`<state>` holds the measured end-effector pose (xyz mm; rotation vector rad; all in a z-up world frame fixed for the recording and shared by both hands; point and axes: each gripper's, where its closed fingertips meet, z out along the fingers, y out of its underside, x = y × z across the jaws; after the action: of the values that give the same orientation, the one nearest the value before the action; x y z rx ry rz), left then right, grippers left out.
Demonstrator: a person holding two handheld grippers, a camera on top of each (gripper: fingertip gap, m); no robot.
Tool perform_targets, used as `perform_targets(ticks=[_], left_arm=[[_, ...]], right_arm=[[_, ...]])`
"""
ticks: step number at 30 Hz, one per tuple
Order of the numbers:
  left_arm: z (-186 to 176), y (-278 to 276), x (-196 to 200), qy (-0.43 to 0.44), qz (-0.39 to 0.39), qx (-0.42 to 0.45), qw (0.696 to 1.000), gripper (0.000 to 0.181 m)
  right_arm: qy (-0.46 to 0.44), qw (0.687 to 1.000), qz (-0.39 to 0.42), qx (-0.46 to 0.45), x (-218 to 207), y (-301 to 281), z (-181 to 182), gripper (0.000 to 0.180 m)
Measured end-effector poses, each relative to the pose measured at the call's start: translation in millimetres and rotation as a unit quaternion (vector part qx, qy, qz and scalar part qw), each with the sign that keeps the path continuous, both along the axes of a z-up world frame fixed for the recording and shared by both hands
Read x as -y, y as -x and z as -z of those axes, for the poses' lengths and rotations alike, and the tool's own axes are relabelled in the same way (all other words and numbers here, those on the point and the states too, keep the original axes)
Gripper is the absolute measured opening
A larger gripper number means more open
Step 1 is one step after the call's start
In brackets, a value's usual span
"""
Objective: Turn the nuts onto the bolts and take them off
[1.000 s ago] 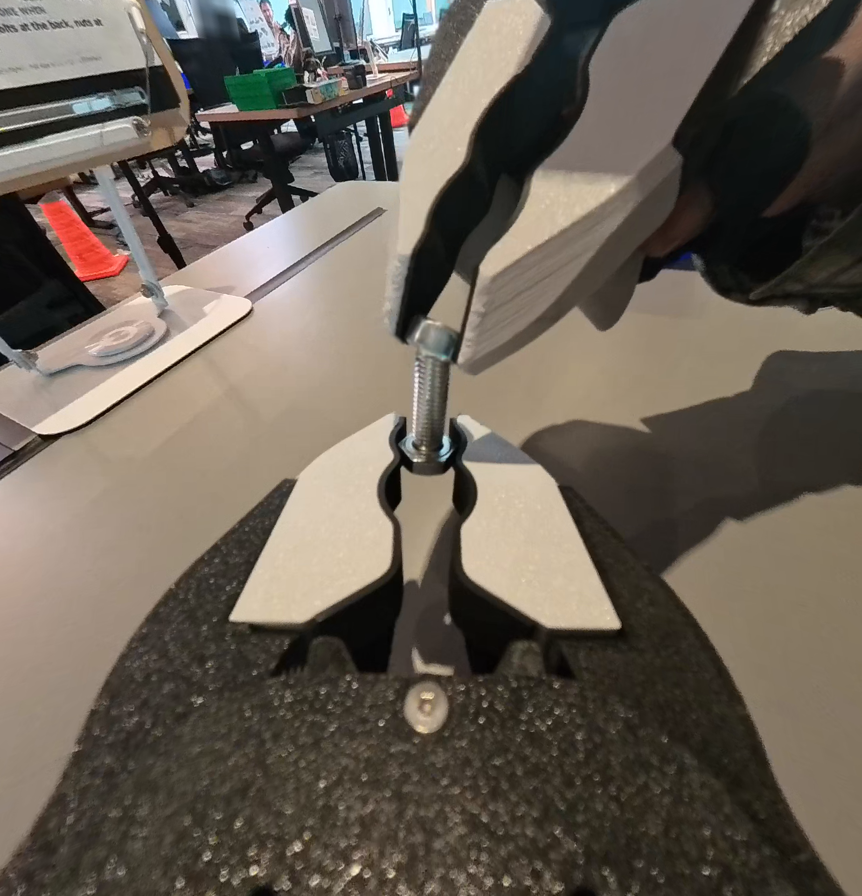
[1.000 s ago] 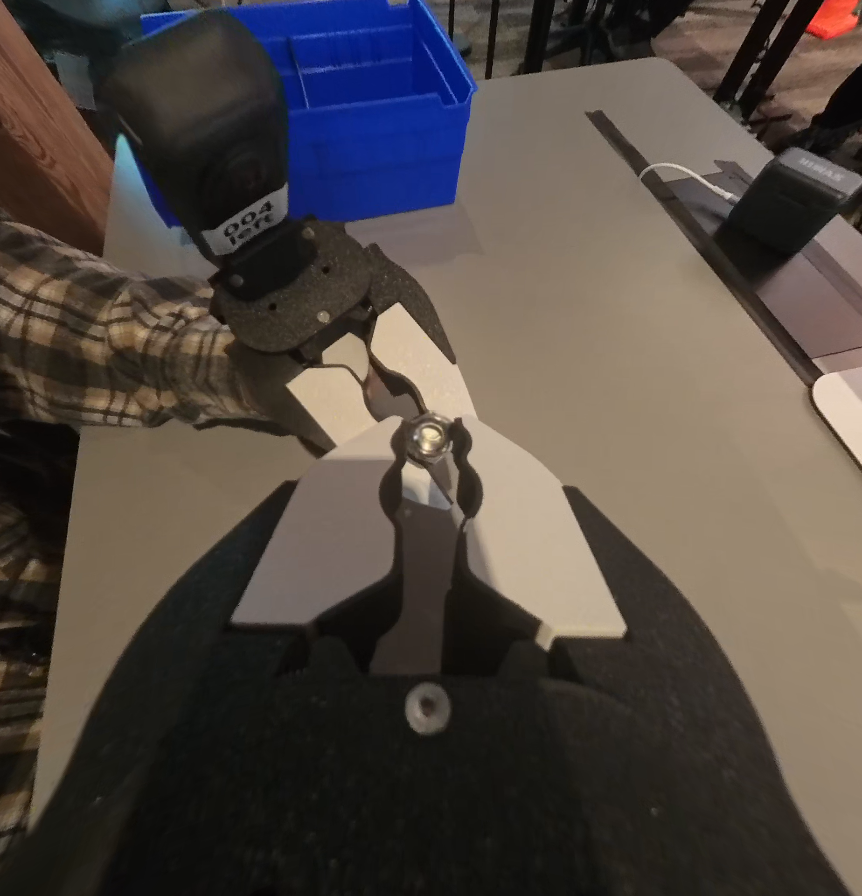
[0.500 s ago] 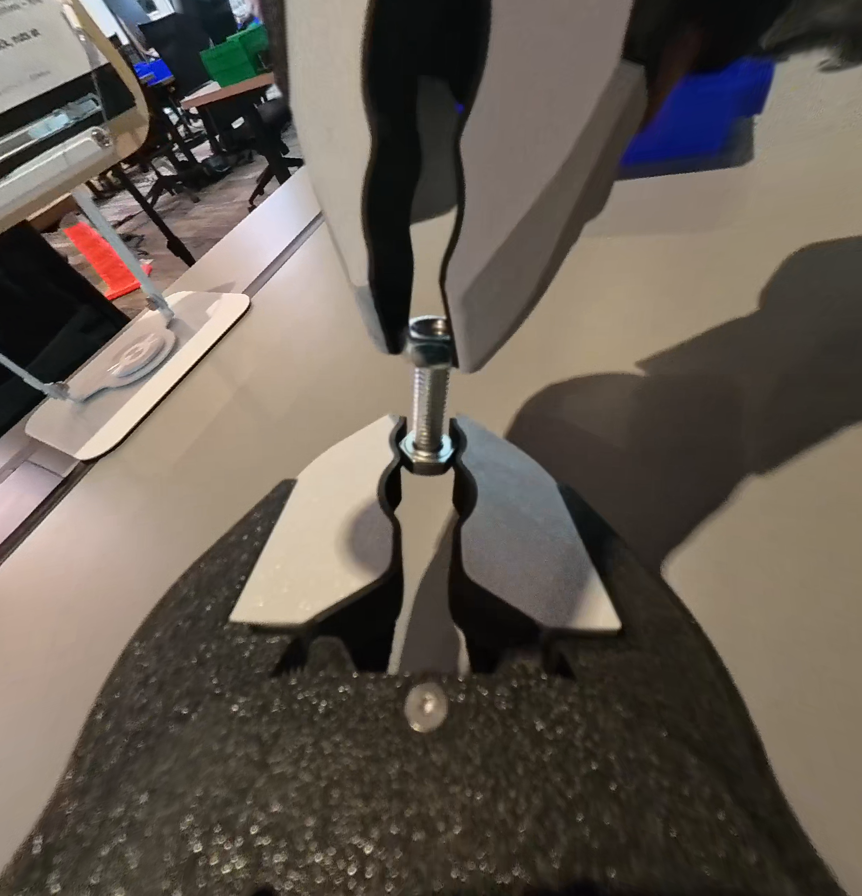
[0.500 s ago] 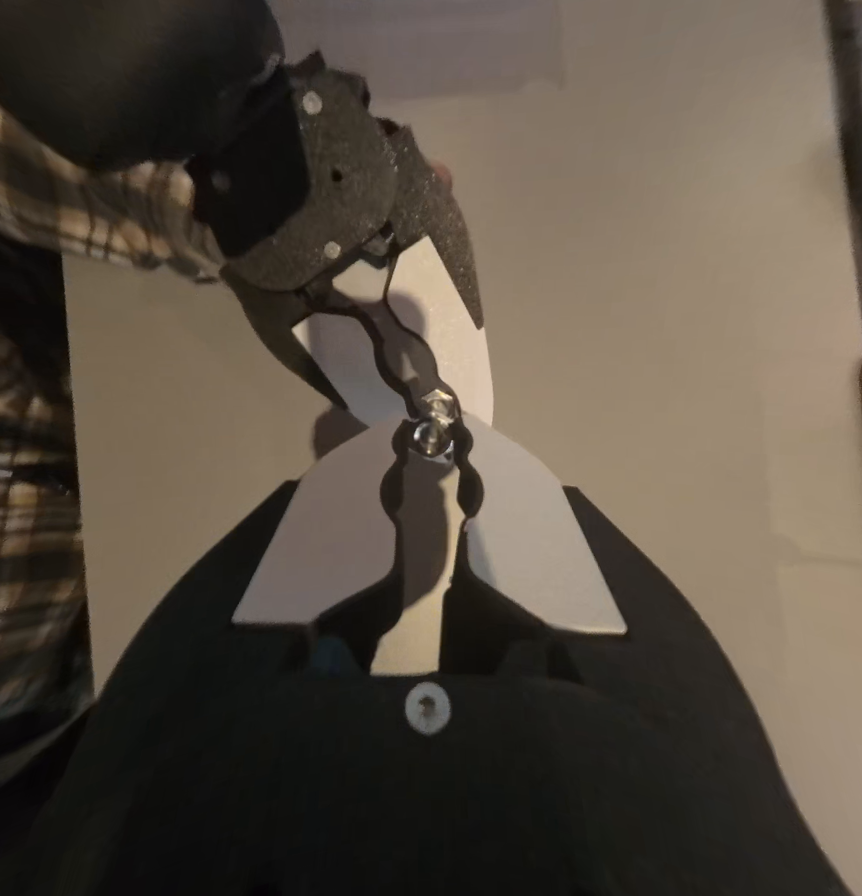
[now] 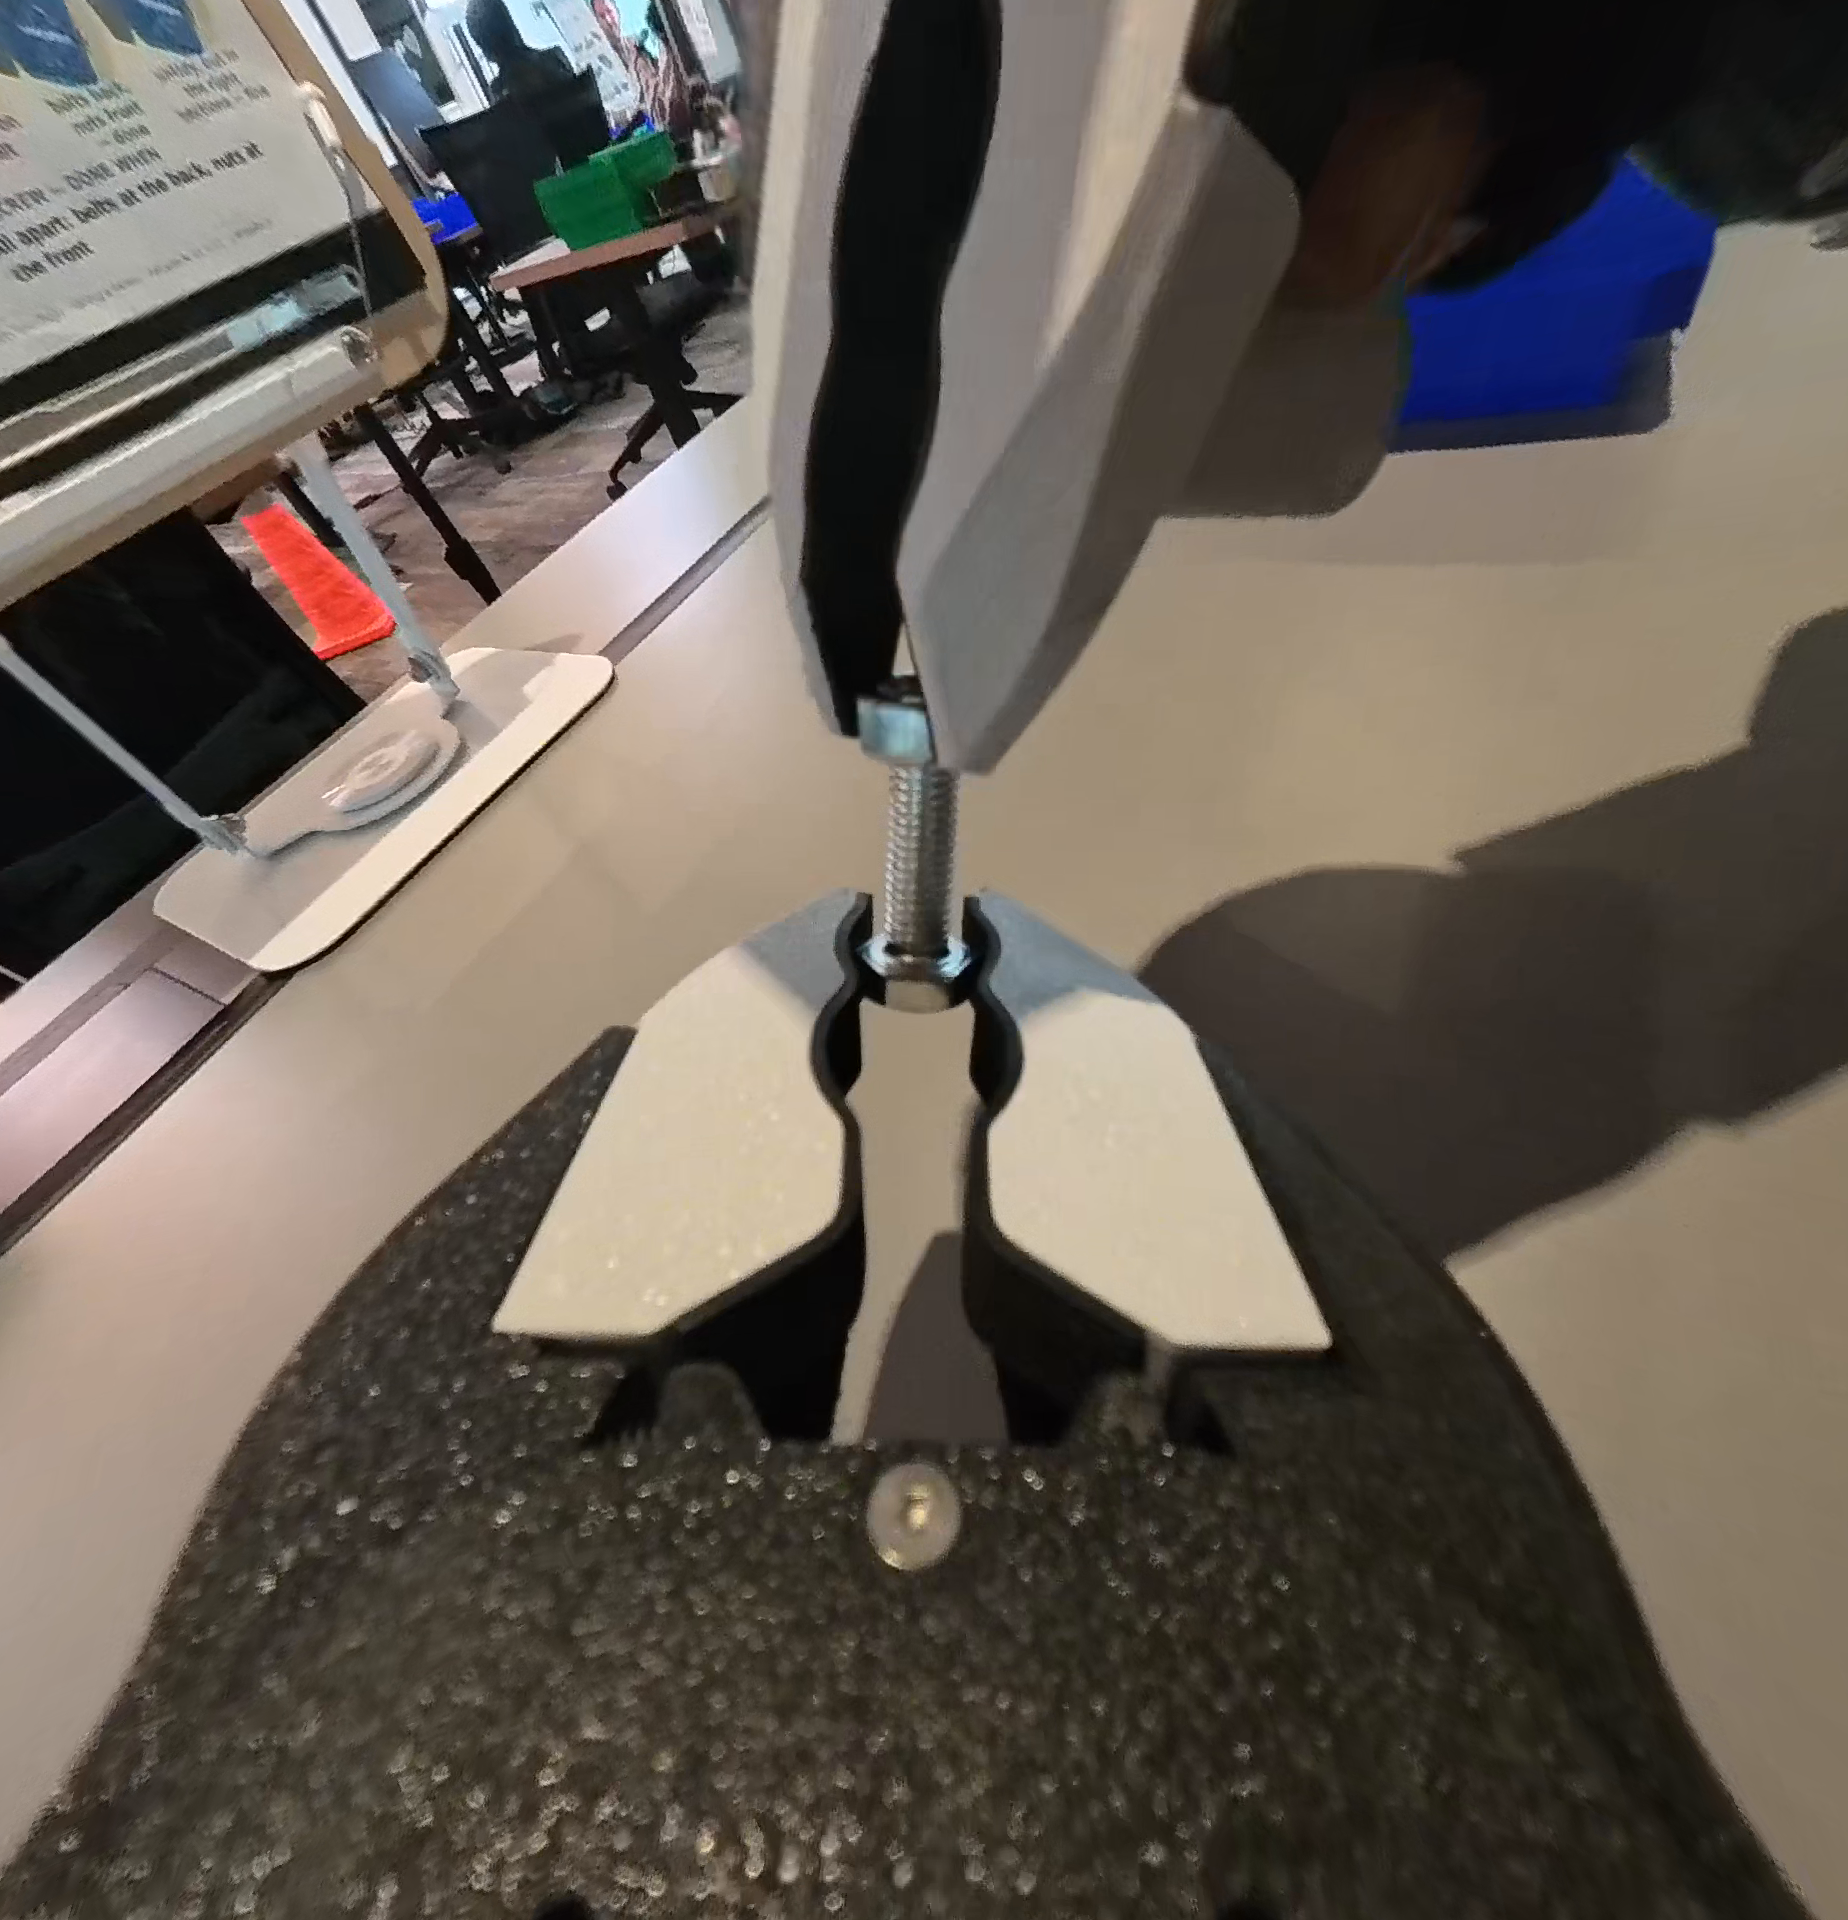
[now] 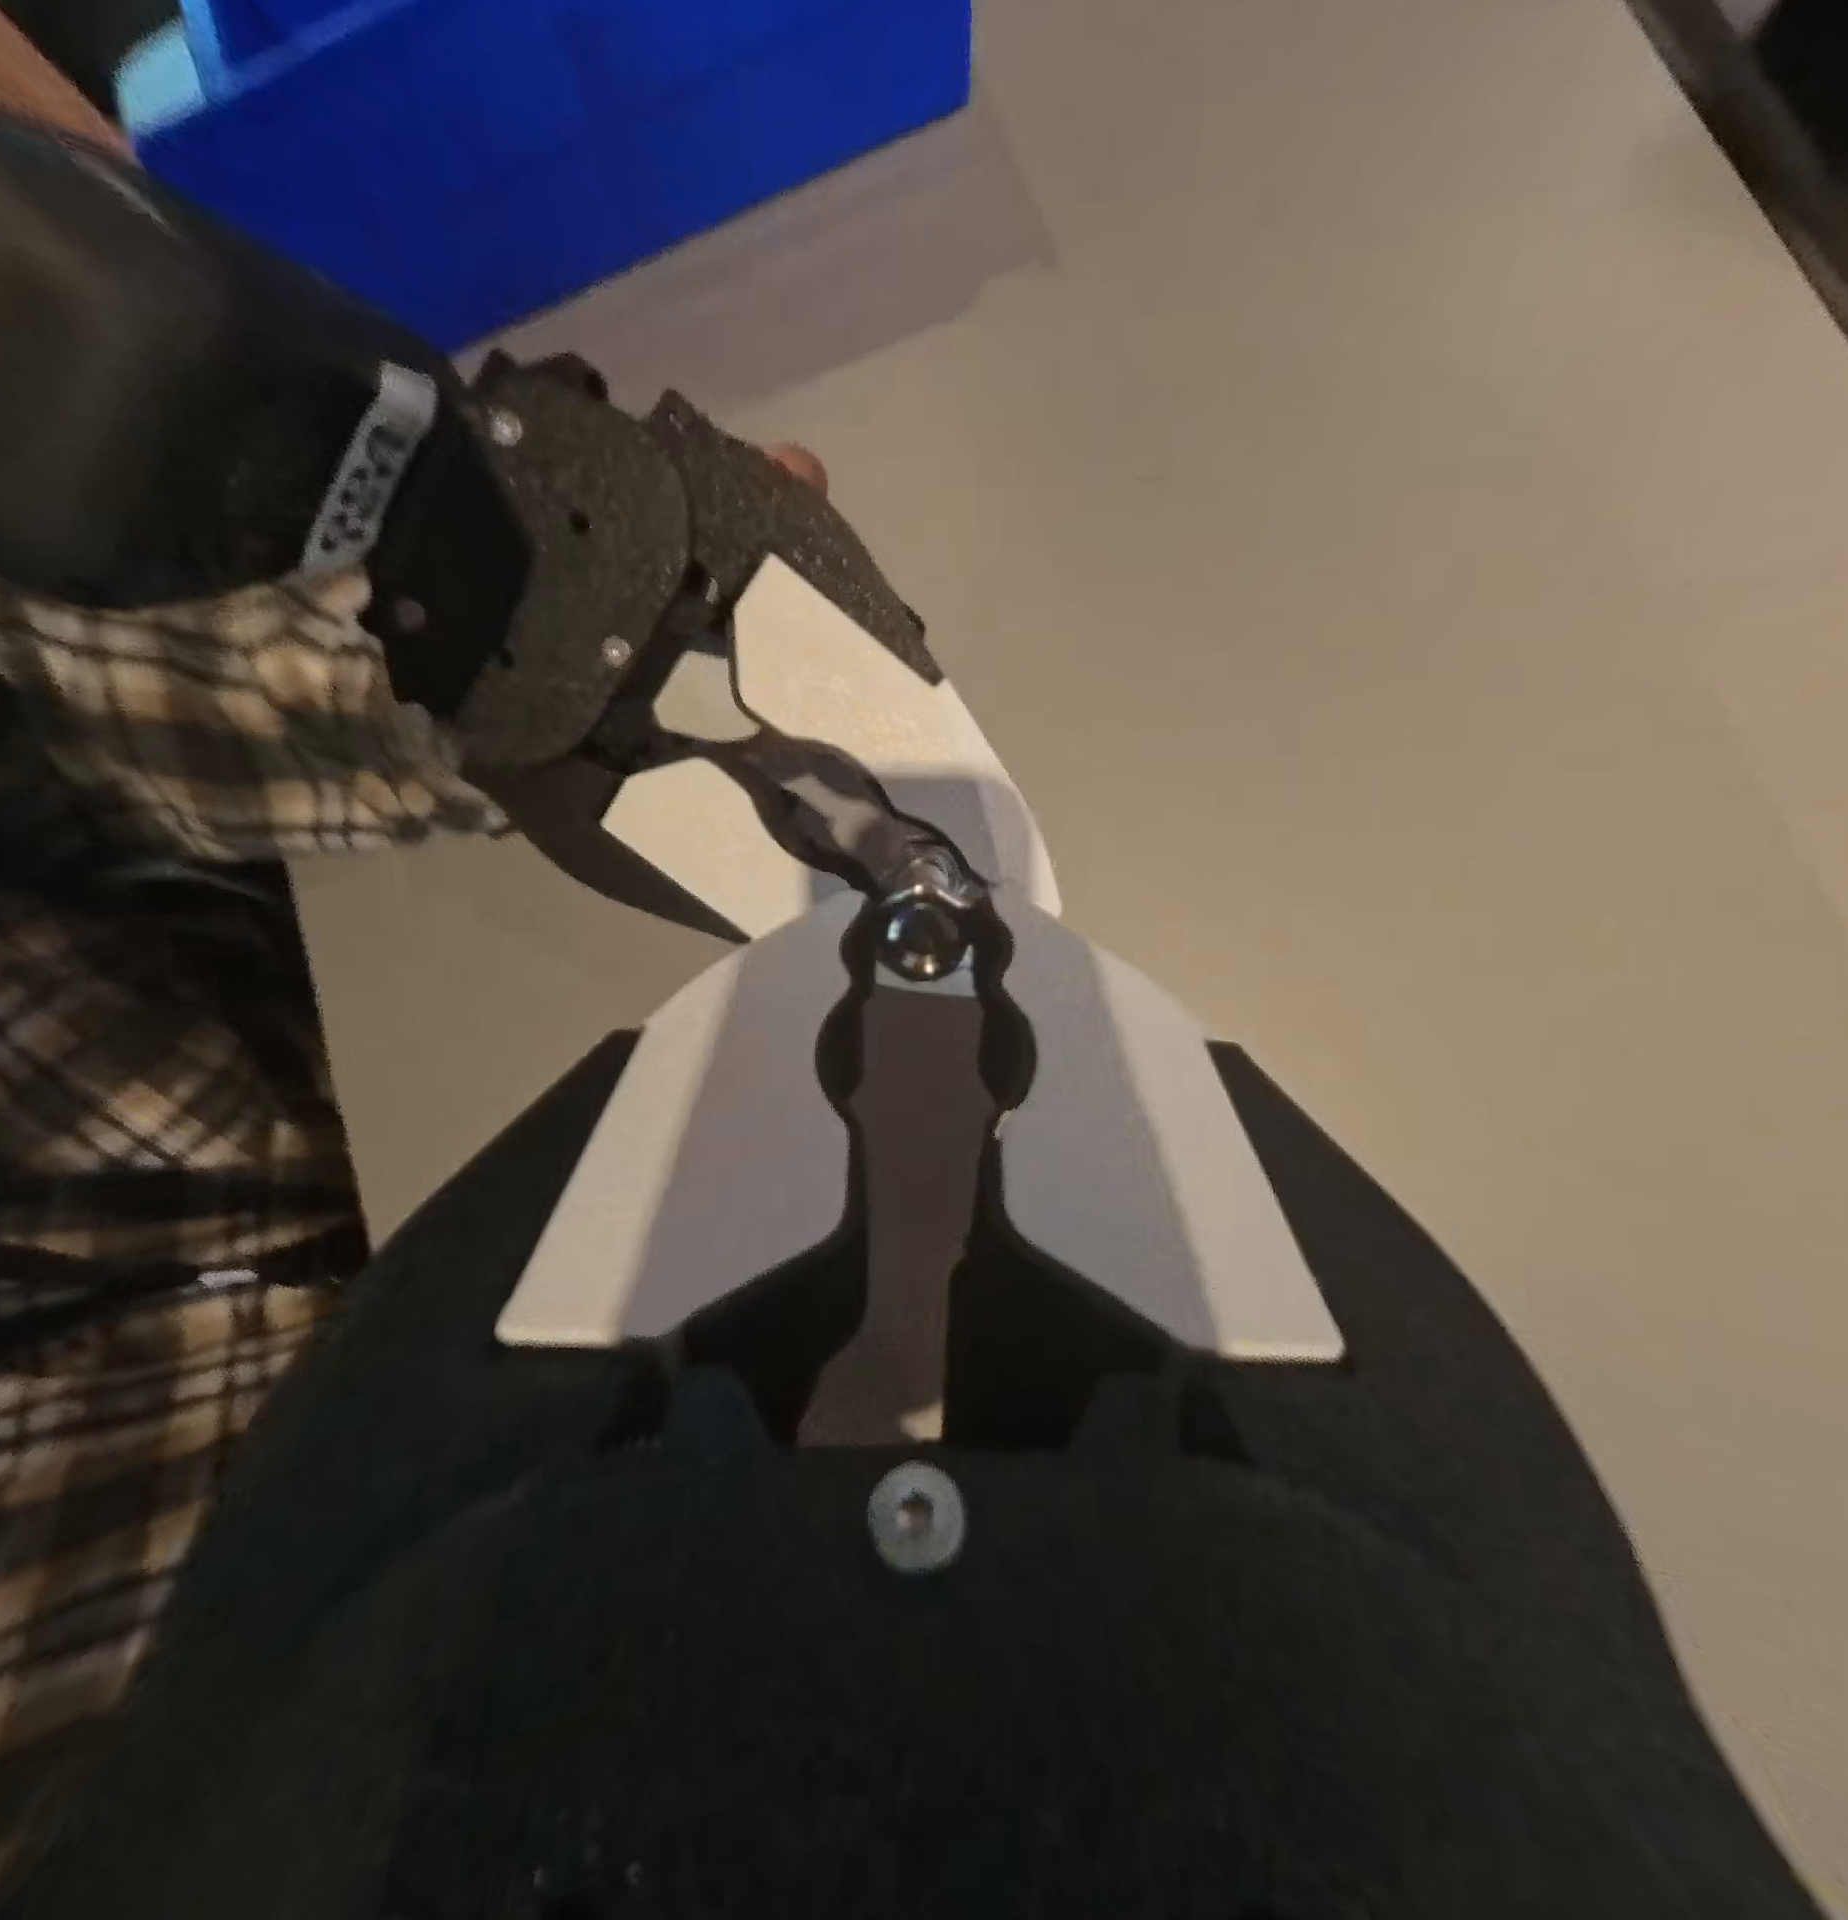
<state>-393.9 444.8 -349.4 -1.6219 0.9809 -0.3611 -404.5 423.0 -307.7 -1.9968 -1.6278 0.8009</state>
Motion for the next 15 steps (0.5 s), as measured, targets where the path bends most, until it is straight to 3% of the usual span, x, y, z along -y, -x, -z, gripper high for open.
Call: perform_targets(ticks=[6,15], left_arm=[[-13.3,-1.4,5.1,-0.014,0.013,0.036,0.999,0.016],[-8.8,-4.3,5.3,-0.001,0.017,0.031,0.999,0.016]], right_arm=[[0.093,0.992,0.024,-0.077,5.2,1.1,-11.7,0.017],[0.069,0.996,0.037,-0.044,4.7,-0.5,-7.7,0.017]])
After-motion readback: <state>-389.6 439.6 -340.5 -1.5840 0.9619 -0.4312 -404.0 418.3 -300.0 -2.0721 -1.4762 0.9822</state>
